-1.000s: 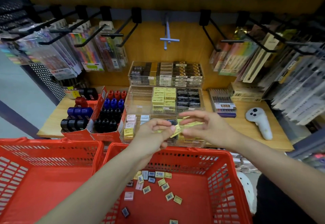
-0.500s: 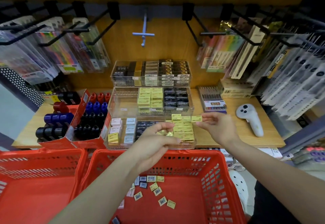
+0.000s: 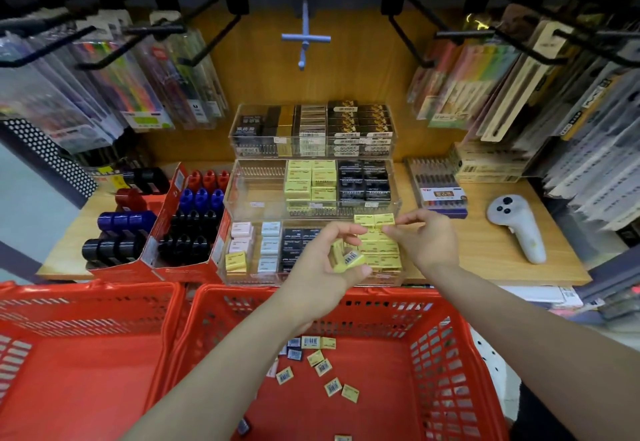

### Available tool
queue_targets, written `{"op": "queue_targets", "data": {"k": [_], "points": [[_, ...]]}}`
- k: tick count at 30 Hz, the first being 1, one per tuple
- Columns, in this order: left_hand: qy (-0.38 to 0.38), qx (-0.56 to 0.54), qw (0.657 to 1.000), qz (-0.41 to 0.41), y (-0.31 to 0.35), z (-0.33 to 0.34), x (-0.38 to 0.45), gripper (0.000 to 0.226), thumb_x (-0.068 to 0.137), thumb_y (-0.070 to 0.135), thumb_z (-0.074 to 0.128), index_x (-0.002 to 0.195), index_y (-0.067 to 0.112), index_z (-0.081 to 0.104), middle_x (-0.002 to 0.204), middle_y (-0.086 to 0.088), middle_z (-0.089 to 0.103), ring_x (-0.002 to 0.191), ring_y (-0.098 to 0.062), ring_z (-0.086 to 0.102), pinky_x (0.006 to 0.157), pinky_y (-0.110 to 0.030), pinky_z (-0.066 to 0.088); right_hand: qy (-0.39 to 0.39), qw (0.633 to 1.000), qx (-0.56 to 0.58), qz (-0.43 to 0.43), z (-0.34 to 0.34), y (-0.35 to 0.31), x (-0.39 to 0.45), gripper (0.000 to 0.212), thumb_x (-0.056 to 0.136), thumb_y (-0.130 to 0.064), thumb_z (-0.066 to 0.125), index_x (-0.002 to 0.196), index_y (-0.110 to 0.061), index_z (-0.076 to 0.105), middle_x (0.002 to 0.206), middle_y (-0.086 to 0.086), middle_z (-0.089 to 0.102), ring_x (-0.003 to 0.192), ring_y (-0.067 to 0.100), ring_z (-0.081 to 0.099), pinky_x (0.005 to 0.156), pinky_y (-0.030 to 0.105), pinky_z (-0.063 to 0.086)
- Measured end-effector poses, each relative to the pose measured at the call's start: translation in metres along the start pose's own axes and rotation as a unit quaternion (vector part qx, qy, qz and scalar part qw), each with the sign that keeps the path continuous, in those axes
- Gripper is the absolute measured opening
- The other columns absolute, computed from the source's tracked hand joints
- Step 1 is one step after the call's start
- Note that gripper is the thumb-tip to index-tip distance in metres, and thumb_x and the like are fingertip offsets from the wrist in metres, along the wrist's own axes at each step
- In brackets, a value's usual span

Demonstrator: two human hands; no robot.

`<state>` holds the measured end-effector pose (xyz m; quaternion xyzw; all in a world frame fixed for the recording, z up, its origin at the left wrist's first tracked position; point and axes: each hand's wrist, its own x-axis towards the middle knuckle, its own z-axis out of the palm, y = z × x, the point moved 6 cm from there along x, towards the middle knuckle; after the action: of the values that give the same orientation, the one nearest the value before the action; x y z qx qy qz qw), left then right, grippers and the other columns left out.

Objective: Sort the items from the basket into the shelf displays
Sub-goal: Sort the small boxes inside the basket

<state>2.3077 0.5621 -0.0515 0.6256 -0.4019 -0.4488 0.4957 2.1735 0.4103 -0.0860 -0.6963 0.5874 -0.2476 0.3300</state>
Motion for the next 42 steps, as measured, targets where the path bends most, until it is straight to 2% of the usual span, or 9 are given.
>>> {"op": "queue_targets", "data": {"k": [4, 6, 10, 18, 22, 26, 31, 37, 42], "points": [[0.023, 0.020, 0.999, 0.033, 0.007, -0.007, -0.004, 0.047, 0.087, 0.006, 0.073, 0.112, 0.043, 0.059, 0.113, 0.010, 0.055, 0.108, -0.004, 0.055, 0.099, -0.033, 0.051, -0.020, 0.999, 0.014, -0.028, -0.015, -0.019, -0.016, 0.011, 0.086, -0.026, 0.075, 0.092, -0.018, 0.070, 0.096, -0.002, 0.066, 0.065, 0.006, 0.061, 0.057, 0.015, 0.041], [0.029, 0.047, 0.996, 0.068, 0.015, -0.010, -0.005, 0.048, 0.086, 0.005, 0.073, 0.115, 0.040, 0.057, 0.115, 0.008, 0.054, 0.112, -0.006, 0.054, 0.102, -0.037, 0.049, -0.140, 0.981, 0.133, -0.019, -0.013, -0.038, -0.036, 0.019, 0.090, -0.028, 0.070, 0.098, -0.011, 0.068, 0.090, 0.008, 0.072, 0.067, 0.016, 0.071, 0.058, 0.021, 0.053], [0.015, 0.128, 0.982, 0.140, 0.033, -0.006, -0.011, 0.050, 0.086, 0.004, 0.072, 0.114, 0.040, 0.053, 0.118, 0.009, 0.051, 0.112, 0.007, 0.048, 0.098, -0.010, 0.036, -0.347, 0.887, 0.288, 0.095, -0.001, -0.067, -0.087, 0.037, 0.087, -0.029, 0.072, 0.112, -0.005, 0.059, 0.079, 0.009, 0.075, 0.080, 0.021, 0.074, 0.066, 0.025, 0.059], [-0.011, 0.061, 0.995, 0.081, 0.029, -0.011, -0.019, 0.016, 0.099, 0.021, 0.057, 0.107, 0.035, 0.060, 0.116, 0.002, 0.056, 0.103, 0.000, 0.059, 0.095, -0.020, 0.047, -0.306, 0.865, 0.354, 0.180, -0.019, -0.061, -0.085, 0.030, 0.086, -0.008, 0.071, 0.116, -0.011, 0.068, 0.096, 0.011, 0.074, 0.076, 0.018, 0.073, 0.064, 0.022, 0.058], [0.084, -0.092, 0.986, -0.109, -0.001, -0.035, -0.018, 0.035, 0.098, 0.045, 0.052, 0.104, 0.012, 0.060, 0.082, 0.002, 0.055, 0.061, -0.007, 0.052, 0.051, -0.020, 0.045, -0.258, 0.859, 0.393, 0.202, -0.031, -0.048, -0.070, 0.028, 0.084, 0.002, 0.069, 0.112, -0.005, 0.070, 0.112, 0.012, 0.071, 0.091, 0.019, 0.074, 0.071, 0.022, 0.059], [0.061, -0.328, 0.909, -0.251, -0.014, -0.029, -0.024, 0.030, 0.088, 0.034, 0.069, 0.087, 0.007, 0.056, 0.076, -0.006, 0.050, 0.061, -0.015, 0.044, 0.046, -0.021, 0.038, -0.309, 0.848, 0.389, 0.186, -0.028, -0.053, -0.069, 0.040, 0.072, 0.010, 0.070, 0.108, -0.006, 0.066, 0.101, 0.016, 0.075, 0.096, 0.021, 0.073, 0.070, 0.018, 0.057], [0.015, -0.505, 0.823, -0.259, 0.000, -0.018, -0.026, 0.012, 0.076, 0.009, 0.053, 0.083, 0.001, 0.058, 0.084, -0.014, 0.050, 0.073, -0.023, 0.046, 0.057, -0.030, 0.044, -0.325, 0.831, 0.412, 0.183, -0.018, -0.058, -0.067, 0.036, 0.076, -0.012, 0.074, 0.110, 0.001, 0.069, 0.102, 0.012, 0.073, 0.087, 0.016, 0.071, 0.073, 0.022, 0.058], [-0.040, -0.409, 0.887, -0.211, 0.005, -0.014, -0.024, 0.027, 0.077, 0.003, 0.069, 0.103, -0.001, 0.064, 0.082, -0.011, 0.059, 0.066, -0.013, 0.056, 0.054, -0.018, 0.052, -0.322, 0.844, 0.384, 0.189, -0.015, -0.052, -0.067, 0.032, 0.090, -0.030, 0.066, 0.116, -0.012, 0.058, 0.080, 0.005, 0.072, 0.060, 0.009, 0.060, 0.052, 0.017, 0.052], [0.015, -0.358, 0.912, -0.199, -0.005, -0.019, -0.020, 0.019, 0.092, 0.005, 0.062, 0.111, 0.003, 0.064, 0.072, -0.005, 0.068, 0.065, -0.012, 0.059, 0.058, -0.020, 0.053, -0.293, 0.861, 0.380, 0.171, -0.021, -0.044, -0.061, 0.040, 0.090, -0.016, 0.066, 0.127, -0.005, 0.057, 0.089, 0.010, 0.075, 0.072, 0.013, 0.069, 0.063, 0.020, 0.057]]}}
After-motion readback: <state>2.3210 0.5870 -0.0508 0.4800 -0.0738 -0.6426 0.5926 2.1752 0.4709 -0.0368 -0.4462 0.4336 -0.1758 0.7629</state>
